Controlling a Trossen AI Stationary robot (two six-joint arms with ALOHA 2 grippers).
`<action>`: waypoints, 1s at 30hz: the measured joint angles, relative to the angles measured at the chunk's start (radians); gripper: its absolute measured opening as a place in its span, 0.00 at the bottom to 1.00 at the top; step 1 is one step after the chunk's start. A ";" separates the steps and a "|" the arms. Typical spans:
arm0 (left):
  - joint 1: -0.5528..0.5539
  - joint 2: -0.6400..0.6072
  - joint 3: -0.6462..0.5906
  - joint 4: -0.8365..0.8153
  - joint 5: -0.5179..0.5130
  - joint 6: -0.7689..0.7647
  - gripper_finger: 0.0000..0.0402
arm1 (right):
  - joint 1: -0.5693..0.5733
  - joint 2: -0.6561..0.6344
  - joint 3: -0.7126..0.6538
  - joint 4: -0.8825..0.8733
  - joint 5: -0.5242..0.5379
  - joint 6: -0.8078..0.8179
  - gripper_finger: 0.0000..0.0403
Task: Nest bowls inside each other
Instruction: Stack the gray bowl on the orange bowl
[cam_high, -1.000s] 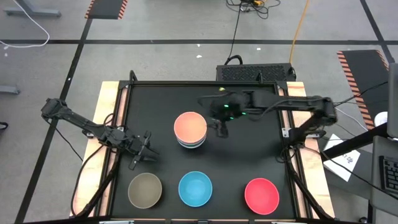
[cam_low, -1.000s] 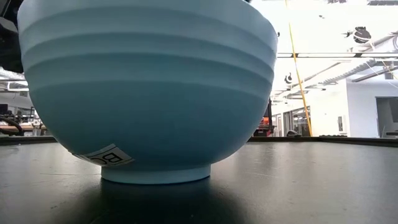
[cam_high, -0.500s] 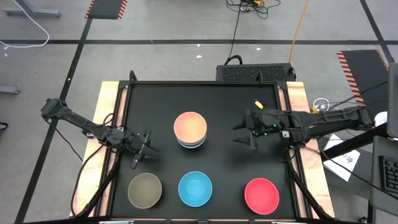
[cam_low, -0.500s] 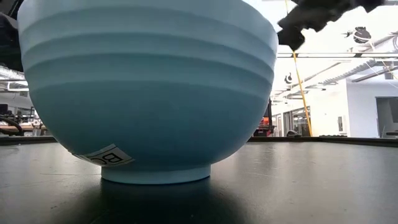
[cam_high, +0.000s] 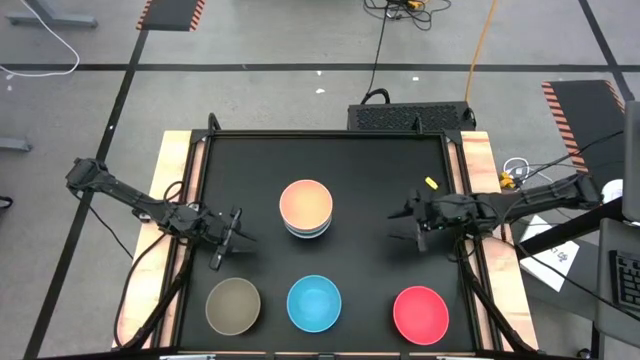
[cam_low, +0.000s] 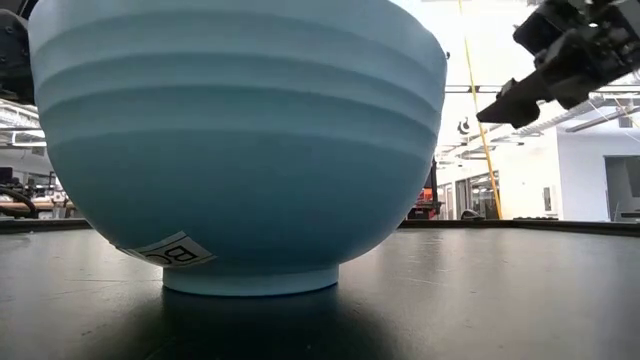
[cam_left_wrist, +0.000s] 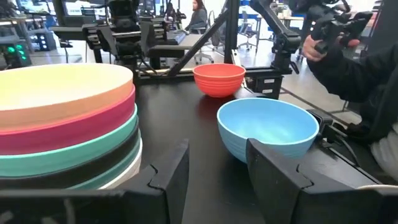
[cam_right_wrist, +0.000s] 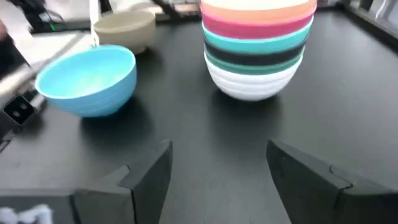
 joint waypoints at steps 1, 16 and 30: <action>0.000 0.000 0.000 0.000 0.000 0.000 0.40 | 0.001 -0.028 -0.028 0.027 0.000 -0.001 0.63; -0.034 -0.019 0.241 -0.242 -0.074 0.228 0.40 | 0.001 -0.357 -0.292 0.148 0.122 -0.024 0.63; -0.252 0.239 0.955 -1.036 -0.429 0.049 0.40 | 0.001 -0.357 -0.294 0.135 0.119 -0.037 0.63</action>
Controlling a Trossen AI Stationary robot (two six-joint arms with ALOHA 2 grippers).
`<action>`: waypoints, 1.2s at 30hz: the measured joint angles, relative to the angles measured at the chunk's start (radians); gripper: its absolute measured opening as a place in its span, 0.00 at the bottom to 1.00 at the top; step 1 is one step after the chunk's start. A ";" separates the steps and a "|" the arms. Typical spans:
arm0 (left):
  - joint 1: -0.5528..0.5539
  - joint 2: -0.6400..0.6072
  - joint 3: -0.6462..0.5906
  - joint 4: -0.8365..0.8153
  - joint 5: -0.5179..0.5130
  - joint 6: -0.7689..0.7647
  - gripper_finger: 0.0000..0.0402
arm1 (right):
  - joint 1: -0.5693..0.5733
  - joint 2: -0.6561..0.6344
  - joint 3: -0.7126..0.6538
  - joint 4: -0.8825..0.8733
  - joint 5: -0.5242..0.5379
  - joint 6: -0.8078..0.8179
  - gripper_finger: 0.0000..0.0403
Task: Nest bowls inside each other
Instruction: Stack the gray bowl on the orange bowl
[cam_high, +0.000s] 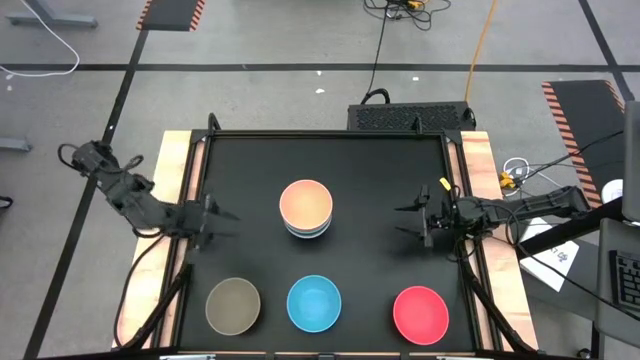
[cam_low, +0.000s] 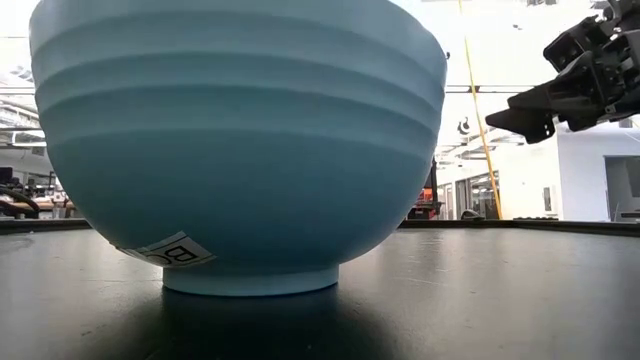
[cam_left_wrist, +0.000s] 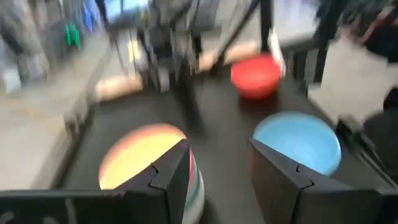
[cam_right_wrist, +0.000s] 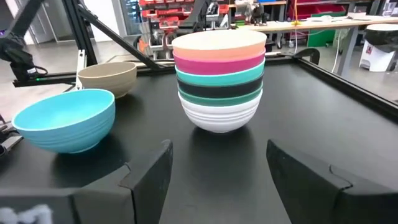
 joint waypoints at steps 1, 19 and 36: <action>-0.007 0.038 0.040 -0.083 -0.004 -0.081 0.40 | 0.000 0.000 0.000 -0.001 0.000 0.005 0.63; -0.138 0.335 0.099 -0.408 0.312 -0.900 0.40 | 0.000 0.000 -0.002 0.000 -0.001 0.010 0.63; -0.160 0.438 -0.080 -0.167 0.474 -1.097 0.40 | 0.000 0.000 -0.002 -0.002 -0.049 0.036 0.63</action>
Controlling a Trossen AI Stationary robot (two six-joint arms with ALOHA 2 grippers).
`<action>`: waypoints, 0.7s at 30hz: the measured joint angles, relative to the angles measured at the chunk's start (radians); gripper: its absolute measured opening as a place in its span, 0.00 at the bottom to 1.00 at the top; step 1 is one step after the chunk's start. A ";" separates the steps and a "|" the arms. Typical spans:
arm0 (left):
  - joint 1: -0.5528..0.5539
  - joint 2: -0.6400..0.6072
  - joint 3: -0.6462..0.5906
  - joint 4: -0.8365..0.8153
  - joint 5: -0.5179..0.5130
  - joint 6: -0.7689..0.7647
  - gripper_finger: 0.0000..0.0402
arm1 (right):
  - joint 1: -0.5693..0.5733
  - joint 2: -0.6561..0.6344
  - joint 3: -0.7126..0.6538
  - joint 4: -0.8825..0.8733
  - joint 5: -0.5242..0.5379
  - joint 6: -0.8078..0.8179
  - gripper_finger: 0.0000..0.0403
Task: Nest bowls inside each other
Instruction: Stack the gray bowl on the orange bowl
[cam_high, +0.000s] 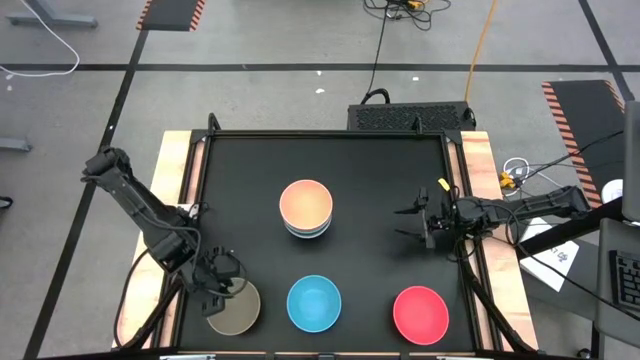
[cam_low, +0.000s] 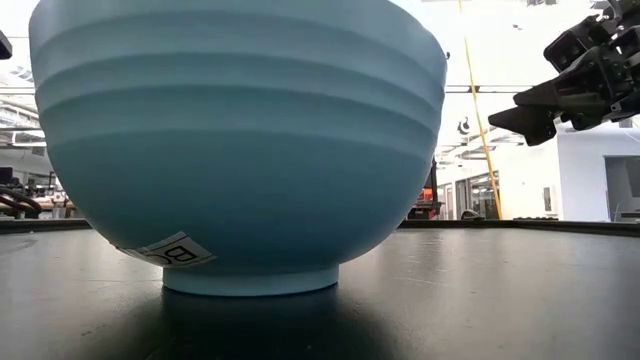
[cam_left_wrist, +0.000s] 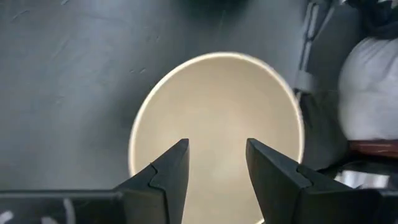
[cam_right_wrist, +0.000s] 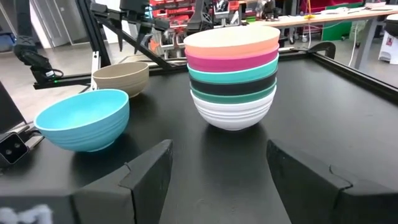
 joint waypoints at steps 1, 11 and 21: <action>0.000 -0.001 -0.006 0.016 -0.002 0.000 0.40 | 0.000 0.000 0.000 0.000 0.000 0.000 0.63; 0.002 0.000 -0.083 0.011 -0.033 -0.019 0.40 | 0.000 0.000 0.000 0.001 -0.001 0.001 0.63; 0.002 0.000 -0.111 0.016 -0.042 -0.052 0.40 | 0.000 0.000 0.000 0.001 -0.001 0.010 0.63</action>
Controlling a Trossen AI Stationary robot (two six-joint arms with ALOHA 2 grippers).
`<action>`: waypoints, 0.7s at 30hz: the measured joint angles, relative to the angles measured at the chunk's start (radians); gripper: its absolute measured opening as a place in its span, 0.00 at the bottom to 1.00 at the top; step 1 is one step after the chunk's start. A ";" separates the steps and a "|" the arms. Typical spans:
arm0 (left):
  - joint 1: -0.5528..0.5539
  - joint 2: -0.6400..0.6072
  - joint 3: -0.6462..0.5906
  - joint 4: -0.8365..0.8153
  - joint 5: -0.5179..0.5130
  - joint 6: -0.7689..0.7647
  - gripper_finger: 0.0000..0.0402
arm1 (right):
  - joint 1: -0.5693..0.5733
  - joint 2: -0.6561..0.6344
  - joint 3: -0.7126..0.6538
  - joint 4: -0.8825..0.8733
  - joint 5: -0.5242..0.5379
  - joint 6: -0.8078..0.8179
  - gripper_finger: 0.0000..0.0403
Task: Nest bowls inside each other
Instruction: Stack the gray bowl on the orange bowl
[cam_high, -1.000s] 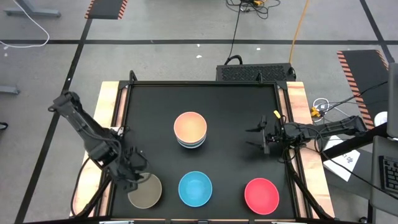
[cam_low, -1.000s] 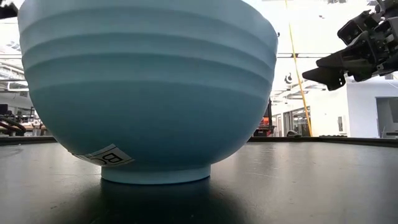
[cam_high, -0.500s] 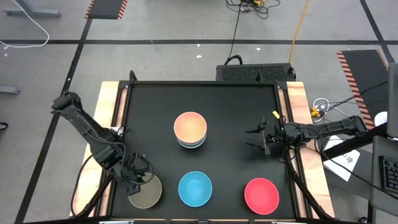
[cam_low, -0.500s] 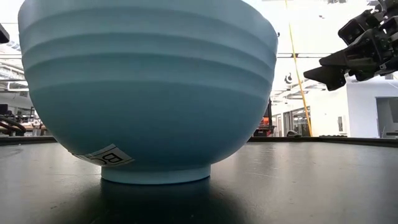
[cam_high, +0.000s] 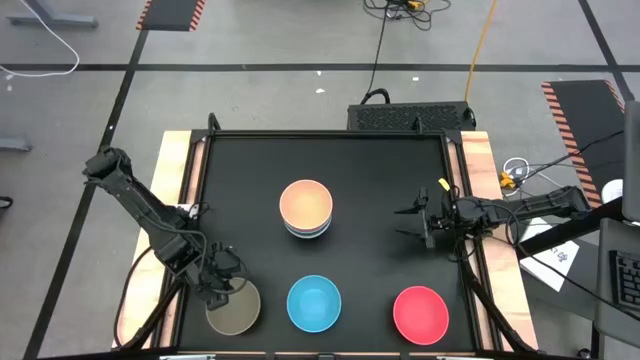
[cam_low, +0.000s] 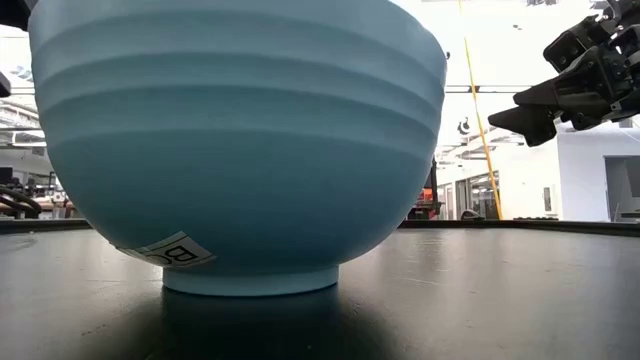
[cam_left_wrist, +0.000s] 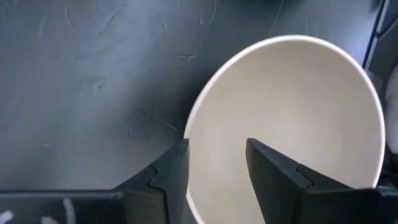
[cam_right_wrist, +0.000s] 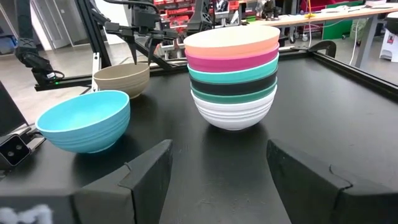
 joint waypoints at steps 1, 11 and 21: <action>0.000 0.000 0.000 0.002 -0.003 0.000 0.40 | 0.000 0.000 0.000 0.000 0.000 0.000 0.63; 0.005 0.000 0.000 -0.020 -0.024 0.040 0.40 | 0.000 0.000 0.000 0.000 -0.001 0.001 0.63; 0.039 -0.003 0.000 -0.023 -0.032 0.102 0.40 | 0.000 0.000 0.000 0.000 -0.001 0.009 0.63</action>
